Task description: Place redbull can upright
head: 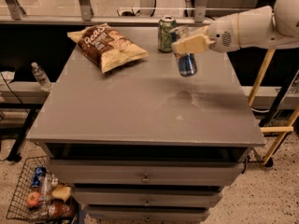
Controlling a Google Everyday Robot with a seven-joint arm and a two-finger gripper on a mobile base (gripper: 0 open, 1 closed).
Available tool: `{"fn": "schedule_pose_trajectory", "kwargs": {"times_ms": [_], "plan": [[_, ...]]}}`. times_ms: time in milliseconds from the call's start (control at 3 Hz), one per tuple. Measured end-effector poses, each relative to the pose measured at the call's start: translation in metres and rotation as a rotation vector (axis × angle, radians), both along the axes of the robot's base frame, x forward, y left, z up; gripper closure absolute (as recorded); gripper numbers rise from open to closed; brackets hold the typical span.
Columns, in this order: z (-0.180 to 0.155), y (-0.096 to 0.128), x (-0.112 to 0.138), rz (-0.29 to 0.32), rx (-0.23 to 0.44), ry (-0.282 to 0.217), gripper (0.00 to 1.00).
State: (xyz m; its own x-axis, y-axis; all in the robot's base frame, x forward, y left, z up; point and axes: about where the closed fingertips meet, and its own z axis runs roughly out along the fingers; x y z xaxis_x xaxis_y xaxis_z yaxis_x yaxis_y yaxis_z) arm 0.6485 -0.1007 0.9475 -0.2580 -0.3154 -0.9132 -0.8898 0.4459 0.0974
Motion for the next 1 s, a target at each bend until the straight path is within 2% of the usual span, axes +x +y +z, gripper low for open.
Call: {"fn": "schedule_pose_trajectory", "kwargs": {"times_ms": [333, 667, 1000], "plan": [[-0.004, 0.002, -0.003, 0.063, -0.022, -0.091, 1.0], [-0.011, 0.001, -0.006, 0.128, 0.007, -0.198, 1.0], [-0.023, -0.002, -0.007, 0.157, 0.06, -0.272, 1.0]]}}
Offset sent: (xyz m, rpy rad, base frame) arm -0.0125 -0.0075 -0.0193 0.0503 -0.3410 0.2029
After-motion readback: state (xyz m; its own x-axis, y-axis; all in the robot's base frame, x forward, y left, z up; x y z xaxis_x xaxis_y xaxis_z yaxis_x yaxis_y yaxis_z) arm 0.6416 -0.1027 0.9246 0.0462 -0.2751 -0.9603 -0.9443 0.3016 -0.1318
